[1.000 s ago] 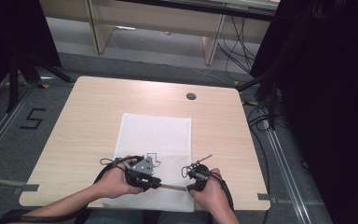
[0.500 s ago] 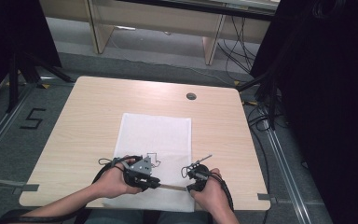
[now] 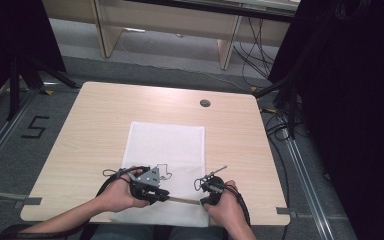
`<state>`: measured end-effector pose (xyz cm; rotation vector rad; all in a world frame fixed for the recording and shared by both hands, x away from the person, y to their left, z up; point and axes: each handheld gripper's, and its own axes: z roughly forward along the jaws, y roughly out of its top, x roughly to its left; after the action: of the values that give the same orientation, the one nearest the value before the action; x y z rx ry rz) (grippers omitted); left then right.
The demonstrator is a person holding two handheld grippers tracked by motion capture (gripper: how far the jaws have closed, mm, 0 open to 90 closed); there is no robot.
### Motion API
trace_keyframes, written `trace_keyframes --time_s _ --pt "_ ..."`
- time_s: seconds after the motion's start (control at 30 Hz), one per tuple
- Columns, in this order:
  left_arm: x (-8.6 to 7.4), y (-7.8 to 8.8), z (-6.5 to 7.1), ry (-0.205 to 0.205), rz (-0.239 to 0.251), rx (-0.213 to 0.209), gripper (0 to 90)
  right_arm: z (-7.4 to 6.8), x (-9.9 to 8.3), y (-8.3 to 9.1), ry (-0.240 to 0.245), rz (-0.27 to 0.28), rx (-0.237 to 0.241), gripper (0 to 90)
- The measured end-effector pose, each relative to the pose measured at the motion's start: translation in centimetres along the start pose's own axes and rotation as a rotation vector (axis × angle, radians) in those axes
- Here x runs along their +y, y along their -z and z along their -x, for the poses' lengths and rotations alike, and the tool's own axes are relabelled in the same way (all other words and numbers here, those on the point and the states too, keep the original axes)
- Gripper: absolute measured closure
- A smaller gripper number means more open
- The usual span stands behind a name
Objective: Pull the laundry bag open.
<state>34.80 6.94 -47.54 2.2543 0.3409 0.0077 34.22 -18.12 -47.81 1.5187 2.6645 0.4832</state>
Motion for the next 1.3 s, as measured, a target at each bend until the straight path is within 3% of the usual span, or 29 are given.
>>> trace_keyframes --time_s 0.37,0.47,0.5,0.57,0.6,0.73,0.83,1.3 --pt "-0.08 -0.02 0.03 -0.002 -0.003 0.001 81.9 0.03 -0.03 0.0 0.004 0.003 0.004 90.0" --pt "-0.09 -0.01 0.05 -0.001 -0.004 0.0 81.9 0.18 -0.01 -0.09 0.025 0.013 0.005 90.0" --pt "-0.1 -0.01 0.07 0.0 -0.004 -0.001 81.9 -0.07 -0.06 0.03 -0.008 0.001 0.003 90.0" --pt "-0.12 -0.01 0.08 0.0 -0.004 -0.001 81.9 0.28 -0.01 -0.1 0.039 0.017 0.009 90.0" --pt "-0.13 0.01 0.08 -0.002 -0.012 0.002 81.9 0.12 -0.04 -0.05 0.016 0.01 0.005 90.0" --pt "-0.35 0.2 -0.06 -0.003 -0.006 0.002 81.9 -0.01 -0.02 -0.01 0.0 0.003 -0.001 90.0" --pt "-0.46 0.31 -0.06 0.01 -0.006 0.0 81.9 -0.02 -0.02 -0.01 -0.001 0.004 -0.002 90.0" --pt "-0.67 0.92 -0.25 -0.005 -0.017 0.011 81.9 0.13 -0.03 -0.06 0.017 0.011 0.004 90.0"
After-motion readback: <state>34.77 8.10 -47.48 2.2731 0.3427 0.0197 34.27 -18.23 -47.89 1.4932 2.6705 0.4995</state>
